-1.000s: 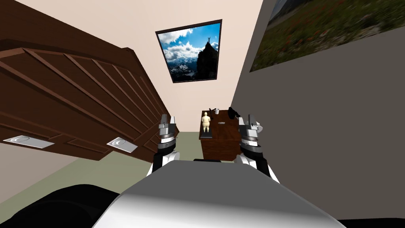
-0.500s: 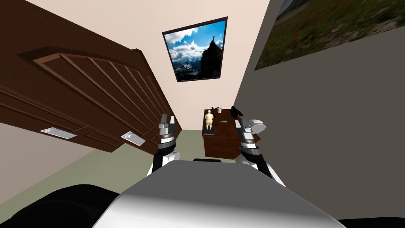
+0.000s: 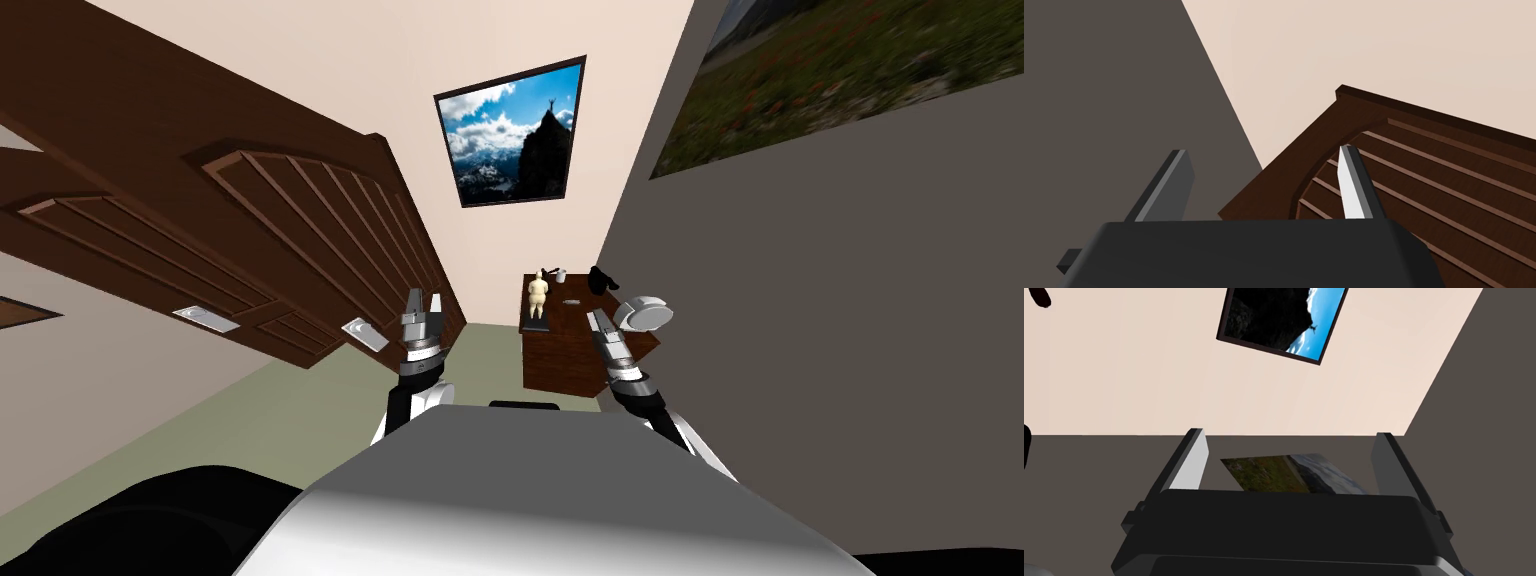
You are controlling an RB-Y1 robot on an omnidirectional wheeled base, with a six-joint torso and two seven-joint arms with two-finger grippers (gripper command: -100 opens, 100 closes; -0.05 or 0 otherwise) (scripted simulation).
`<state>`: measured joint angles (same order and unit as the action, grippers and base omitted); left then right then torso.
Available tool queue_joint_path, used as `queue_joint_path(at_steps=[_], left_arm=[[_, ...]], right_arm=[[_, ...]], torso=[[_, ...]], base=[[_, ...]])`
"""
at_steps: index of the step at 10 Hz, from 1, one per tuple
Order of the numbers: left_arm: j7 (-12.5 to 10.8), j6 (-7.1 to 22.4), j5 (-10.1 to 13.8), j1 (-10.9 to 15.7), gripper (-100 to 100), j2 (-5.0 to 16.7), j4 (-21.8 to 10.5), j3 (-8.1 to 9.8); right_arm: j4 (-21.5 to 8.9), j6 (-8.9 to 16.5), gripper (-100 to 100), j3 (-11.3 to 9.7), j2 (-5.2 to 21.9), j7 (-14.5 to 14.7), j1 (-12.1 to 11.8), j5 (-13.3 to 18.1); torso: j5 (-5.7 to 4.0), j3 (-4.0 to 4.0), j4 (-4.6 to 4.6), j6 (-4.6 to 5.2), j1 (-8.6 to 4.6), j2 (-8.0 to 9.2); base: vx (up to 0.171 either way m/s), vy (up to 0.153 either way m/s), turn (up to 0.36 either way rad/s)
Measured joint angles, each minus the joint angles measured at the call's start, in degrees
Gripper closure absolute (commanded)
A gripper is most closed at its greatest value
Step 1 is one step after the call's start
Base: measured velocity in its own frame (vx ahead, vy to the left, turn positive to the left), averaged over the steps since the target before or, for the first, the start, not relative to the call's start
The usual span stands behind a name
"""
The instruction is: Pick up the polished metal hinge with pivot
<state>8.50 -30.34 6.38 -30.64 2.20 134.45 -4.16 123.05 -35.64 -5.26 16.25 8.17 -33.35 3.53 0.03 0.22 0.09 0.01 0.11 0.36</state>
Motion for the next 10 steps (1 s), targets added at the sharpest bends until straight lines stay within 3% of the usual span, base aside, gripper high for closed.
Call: queue_joint_path(at_steps=[10], left_arm=[[0.00,0.00,0.00,0.00,0,0.00,0.00,0.00]], right_arm=[[-10.59,-3.37,-100,-1.86,14.86,2.75,-0.74,5.70]], torso=[[-0.01,0.00,0.00,-0.01,-0.03,0.02]], base=[[-0.103,0.050,0.091]])
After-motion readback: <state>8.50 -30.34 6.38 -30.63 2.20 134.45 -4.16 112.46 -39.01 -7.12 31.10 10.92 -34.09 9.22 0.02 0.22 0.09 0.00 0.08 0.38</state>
